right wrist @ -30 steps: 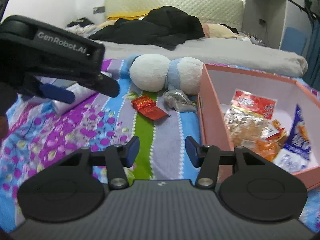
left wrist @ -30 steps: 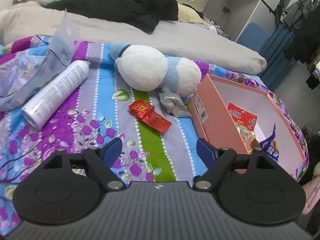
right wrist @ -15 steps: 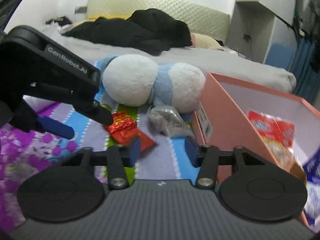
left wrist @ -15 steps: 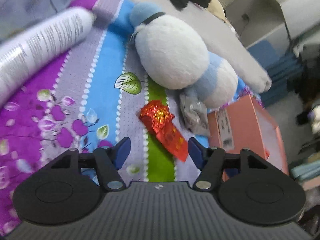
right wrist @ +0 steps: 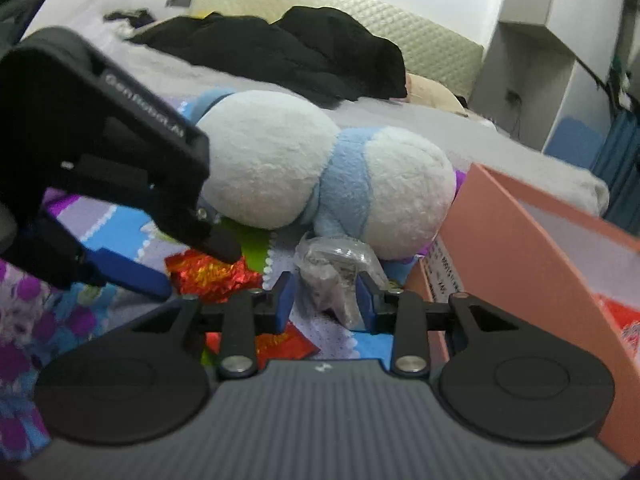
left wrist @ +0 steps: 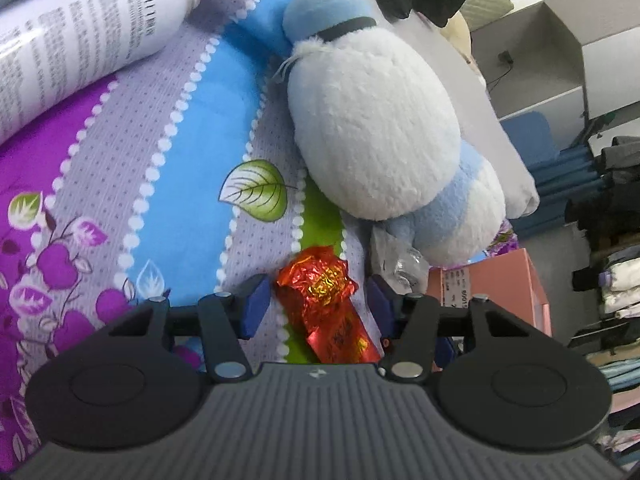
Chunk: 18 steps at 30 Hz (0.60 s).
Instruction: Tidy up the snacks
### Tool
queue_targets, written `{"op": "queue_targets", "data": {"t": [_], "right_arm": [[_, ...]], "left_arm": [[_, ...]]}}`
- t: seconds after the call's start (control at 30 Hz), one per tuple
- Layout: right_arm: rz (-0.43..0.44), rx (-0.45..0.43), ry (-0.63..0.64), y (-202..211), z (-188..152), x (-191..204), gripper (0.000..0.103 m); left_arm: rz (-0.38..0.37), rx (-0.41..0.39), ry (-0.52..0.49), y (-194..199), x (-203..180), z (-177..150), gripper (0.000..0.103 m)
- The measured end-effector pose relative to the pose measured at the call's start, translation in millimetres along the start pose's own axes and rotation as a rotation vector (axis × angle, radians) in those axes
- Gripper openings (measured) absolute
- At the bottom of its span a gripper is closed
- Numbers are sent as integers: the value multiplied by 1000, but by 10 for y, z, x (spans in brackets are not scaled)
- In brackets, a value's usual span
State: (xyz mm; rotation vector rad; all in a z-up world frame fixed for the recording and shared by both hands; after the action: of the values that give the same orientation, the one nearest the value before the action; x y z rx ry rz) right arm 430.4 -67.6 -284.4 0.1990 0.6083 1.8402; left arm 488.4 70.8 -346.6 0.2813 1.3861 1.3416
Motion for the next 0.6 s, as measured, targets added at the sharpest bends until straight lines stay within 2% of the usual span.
{"op": "queue_targets", "data": {"t": [0.07, 0.13, 0.2, 0.23, 0.27, 0.3, 0.4, 0.43, 0.6], "right_arm": [[0, 4, 8, -76, 0, 4, 33], [9, 10, 7, -121, -7, 8, 23], [6, 19, 7, -142, -7, -6, 20], [12, 25, -1, -131, 0, -12, 19], [12, 33, -10, -122, 4, -17, 19], [13, 40, -17, -93, 3, -15, 17], [18, 51, -34, -16, -15, 3, 16], [19, 53, -41, 1, -25, -2, 16], [38, 65, -68, 154, -35, -3, 15]], "left_arm": [[20, 0, -6, -35, -29, 25, 60], [38, -6, -16, -54, -65, 40, 60], [57, -7, -21, -79, -89, 47, 59], [69, -8, -34, -82, -108, 45, 56], [95, -12, -64, -82, -131, 44, 46], [122, -15, -92, -73, -131, 21, 44], [134, -25, -134, -21, -163, -1, 37], [142, -29, -135, 4, -159, -11, 29], [137, -34, -134, 187, -137, -113, 24]]}}
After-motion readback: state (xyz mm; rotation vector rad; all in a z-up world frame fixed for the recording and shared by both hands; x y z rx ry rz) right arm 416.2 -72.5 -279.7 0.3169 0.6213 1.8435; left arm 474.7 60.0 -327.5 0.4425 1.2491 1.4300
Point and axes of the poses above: each gripper's, at about its wrist camera, not at the fingertips, and y roughly against the way its jaws point, x to its left, z to its top, the point moved 7 cm from there along -y, roughly the way its jaws point, and after that the axes turned 12 degrees about z, right-handed, at the moved point
